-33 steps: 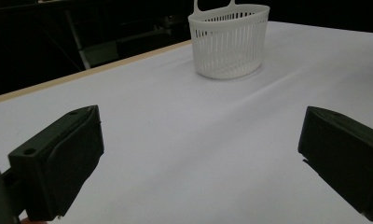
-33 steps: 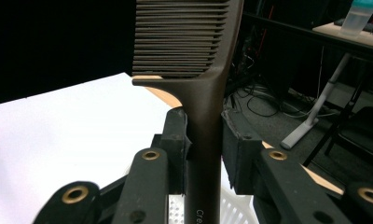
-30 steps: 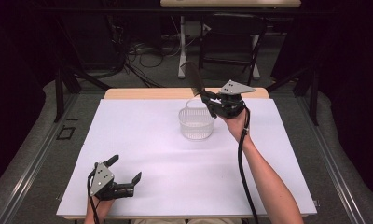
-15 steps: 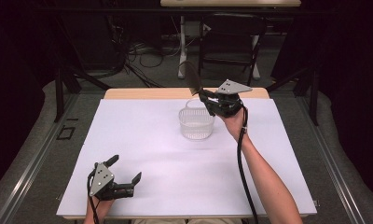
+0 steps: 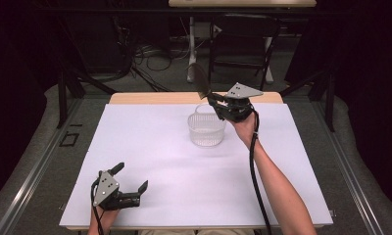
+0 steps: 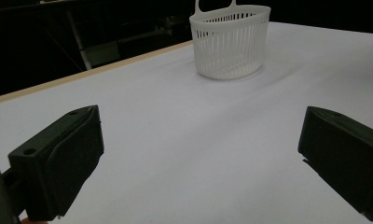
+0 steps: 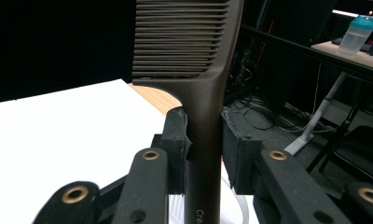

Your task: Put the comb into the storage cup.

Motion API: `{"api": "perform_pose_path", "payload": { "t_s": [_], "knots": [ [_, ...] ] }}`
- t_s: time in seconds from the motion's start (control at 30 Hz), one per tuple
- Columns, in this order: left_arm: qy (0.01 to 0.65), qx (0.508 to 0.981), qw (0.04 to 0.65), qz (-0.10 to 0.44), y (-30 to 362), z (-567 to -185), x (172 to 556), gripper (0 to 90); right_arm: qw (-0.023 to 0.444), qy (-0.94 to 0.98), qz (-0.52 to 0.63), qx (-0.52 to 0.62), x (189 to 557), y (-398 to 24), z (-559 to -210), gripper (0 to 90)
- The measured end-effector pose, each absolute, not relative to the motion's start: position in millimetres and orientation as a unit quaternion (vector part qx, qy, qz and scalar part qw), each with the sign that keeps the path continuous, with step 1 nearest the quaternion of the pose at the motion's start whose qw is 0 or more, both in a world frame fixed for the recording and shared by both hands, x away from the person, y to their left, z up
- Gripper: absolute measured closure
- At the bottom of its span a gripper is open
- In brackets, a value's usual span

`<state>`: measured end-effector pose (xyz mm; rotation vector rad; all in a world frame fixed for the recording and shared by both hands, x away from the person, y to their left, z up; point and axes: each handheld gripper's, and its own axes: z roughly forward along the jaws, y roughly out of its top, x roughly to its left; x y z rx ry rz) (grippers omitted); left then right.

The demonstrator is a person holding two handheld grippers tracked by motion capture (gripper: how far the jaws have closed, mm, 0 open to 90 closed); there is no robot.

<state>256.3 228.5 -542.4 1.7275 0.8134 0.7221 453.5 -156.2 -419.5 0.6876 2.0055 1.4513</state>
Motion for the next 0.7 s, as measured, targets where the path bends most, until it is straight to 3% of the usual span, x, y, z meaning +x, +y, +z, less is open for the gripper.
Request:
{"api": "perform_pose_path", "payload": {
  "t_s": [0.7],
  "knots": [
    [0.34,0.721,0.524,0.3,228.9,-542.8,256.8,0.3,0.277,0.757,0.538,0.246,462.2,-148.4,-428.9,72.5]
  ]
}}
